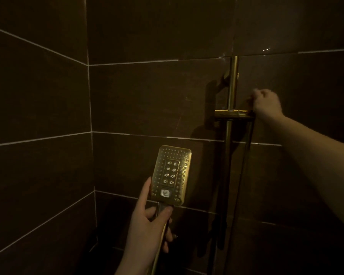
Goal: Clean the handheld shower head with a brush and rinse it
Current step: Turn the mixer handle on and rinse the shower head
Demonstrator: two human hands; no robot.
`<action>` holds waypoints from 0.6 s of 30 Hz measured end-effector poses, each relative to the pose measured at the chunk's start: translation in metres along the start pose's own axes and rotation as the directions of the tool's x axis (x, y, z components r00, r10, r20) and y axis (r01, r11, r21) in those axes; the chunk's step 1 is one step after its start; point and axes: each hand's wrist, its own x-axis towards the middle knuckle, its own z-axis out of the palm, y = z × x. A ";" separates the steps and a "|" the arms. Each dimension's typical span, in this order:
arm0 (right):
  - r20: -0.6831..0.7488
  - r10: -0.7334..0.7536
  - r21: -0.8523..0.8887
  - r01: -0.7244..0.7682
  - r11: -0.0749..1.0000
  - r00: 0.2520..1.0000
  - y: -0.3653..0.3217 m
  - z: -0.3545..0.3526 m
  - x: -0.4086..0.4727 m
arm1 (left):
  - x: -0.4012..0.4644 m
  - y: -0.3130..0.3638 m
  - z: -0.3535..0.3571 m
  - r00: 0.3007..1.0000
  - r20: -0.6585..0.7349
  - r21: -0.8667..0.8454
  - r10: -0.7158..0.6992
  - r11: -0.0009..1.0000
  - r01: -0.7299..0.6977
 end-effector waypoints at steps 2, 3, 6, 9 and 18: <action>-0.064 -0.124 0.018 0.126 0.992 0.990 -0.015 -0.003 0.002 | -0.003 -0.007 -0.010 0.999 -0.041 0.005 -0.026 1.000 0.027; -0.064 -0.209 0.013 0.210 0.978 0.976 -0.023 -0.003 0.000 | -0.006 -0.011 -0.016 0.997 -0.066 0.004 -0.037 0.999 0.038; -0.001 -0.424 0.065 0.424 0.904 0.905 -0.052 0.002 -0.030 | -0.017 -0.024 -0.035 0.990 -0.128 0.005 -0.054 0.998 0.055; 0.105 -0.560 0.042 0.559 0.828 0.822 -0.065 0.032 -0.083 | -0.031 -0.040 -0.059 0.975 -0.209 0.005 -0.079 0.997 0.082; 0.736 -0.140 -0.027 0.235 0.972 0.662 0.088 0.170 -0.270 | -0.096 -0.106 -0.109 0.902 -0.386 -0.006 -0.195 0.978 0.208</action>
